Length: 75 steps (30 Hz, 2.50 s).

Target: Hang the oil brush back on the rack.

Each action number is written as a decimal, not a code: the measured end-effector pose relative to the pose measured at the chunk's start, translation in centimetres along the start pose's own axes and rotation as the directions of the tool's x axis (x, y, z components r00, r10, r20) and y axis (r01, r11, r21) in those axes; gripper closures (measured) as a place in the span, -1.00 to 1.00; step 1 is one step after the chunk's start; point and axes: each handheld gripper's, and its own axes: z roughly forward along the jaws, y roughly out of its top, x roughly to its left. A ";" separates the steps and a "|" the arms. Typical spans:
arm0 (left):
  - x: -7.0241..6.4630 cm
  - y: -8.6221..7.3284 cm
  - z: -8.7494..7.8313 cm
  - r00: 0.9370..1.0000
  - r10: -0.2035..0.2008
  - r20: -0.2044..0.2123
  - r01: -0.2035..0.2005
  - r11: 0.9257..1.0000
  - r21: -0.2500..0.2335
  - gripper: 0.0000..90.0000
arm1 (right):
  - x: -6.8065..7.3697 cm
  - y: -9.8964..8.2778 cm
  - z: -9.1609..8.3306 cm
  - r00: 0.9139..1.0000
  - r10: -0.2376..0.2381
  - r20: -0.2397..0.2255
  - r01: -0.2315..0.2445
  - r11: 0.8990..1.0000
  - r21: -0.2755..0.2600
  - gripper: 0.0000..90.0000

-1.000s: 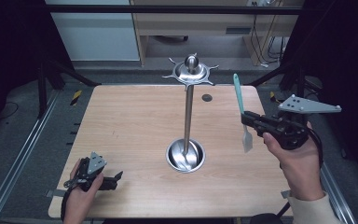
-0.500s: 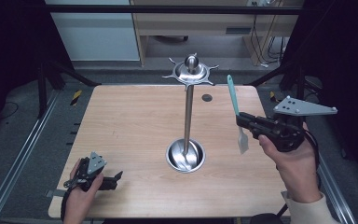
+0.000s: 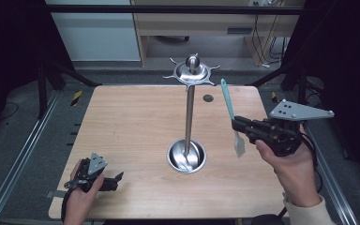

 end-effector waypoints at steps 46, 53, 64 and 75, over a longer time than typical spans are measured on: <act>0.0 0.0 0.0 1.000 0.000 0.001 0.000 1.000 -0.002 -0.93 | 1.3 -1.0 5.5 1.000 0.017 0.025 -0.016 0.999 -0.047 0.83; 0.0 0.0 0.0 1.000 0.004 0.001 -0.004 1.000 0.000 -0.93 | 1.3 -1.1 5.8 1.000 0.013 0.028 -0.011 0.998 -0.058 0.83; 0.0 0.0 0.0 1.000 -0.001 0.002 0.001 1.000 -0.003 -0.93 | 1.3 -1.1 6.0 1.000 0.016 0.024 -0.015 0.998 -0.059 0.83; 0.0 0.0 0.0 1.000 -0.001 0.002 0.001 1.000 -0.003 -0.93 | 1.4 -1.0 6.2 1.000 0.018 0.019 -0.017 0.998 -0.058 0.82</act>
